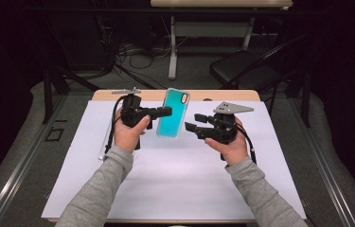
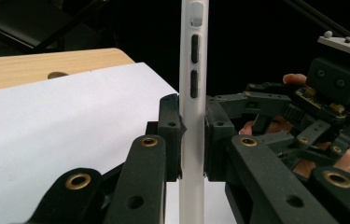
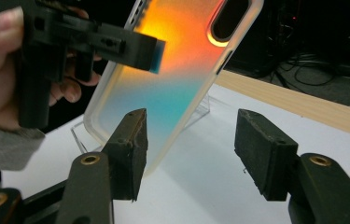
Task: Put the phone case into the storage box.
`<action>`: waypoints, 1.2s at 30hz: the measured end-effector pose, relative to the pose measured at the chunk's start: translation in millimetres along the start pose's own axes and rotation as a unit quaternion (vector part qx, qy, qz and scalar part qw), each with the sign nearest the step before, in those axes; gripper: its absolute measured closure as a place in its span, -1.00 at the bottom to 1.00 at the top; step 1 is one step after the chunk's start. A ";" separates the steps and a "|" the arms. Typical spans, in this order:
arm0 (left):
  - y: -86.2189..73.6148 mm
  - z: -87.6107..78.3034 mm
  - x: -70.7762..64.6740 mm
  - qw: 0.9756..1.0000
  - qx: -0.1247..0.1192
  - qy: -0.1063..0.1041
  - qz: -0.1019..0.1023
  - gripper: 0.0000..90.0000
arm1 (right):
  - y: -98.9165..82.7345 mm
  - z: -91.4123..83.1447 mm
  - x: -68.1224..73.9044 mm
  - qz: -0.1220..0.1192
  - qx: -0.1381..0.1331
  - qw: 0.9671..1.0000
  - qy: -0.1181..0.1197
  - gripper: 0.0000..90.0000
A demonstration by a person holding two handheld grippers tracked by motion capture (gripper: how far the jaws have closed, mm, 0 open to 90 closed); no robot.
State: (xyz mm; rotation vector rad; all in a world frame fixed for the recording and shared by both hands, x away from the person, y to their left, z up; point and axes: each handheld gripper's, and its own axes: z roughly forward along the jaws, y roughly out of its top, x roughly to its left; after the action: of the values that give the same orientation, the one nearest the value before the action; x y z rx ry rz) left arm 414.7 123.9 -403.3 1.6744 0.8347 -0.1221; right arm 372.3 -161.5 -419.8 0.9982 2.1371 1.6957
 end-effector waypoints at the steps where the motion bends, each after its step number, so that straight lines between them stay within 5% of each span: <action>1: -0.3 0.1 0.3 1.000 -0.001 -0.001 0.001 0.81 | 0.6 0.2 -1.5 0.009 -0.005 1.000 0.006 -0.03; 10: -4.0 -0.2 -1.5 1.000 -0.010 -0.005 0.003 0.81 | 3.8 2.5 -12.4 0.063 -0.017 0.997 0.035 -0.02; 17: -8.2 -0.9 -3.6 1.000 -0.017 -0.011 0.003 0.81 | 4.0 -0.6 -15.6 0.067 -0.016 0.997 0.040 -0.08; 26: -12.6 -0.5 -7.4 1.000 -0.024 -0.020 0.005 0.81 | 4.4 -5.0 -12.3 0.046 -0.007 0.999 0.022 -0.19; 36: -19.9 0.2 -12.0 0.999 -0.024 -0.030 0.010 0.81 | 4.2 -10.8 -13.7 0.059 -0.005 0.998 0.030 -0.18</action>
State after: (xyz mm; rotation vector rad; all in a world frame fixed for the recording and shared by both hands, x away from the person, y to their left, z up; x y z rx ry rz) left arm 394.4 119.1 -413.6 1.6259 0.7714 -0.1366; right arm 377.9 -178.0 -415.7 1.1052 2.1422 1.8100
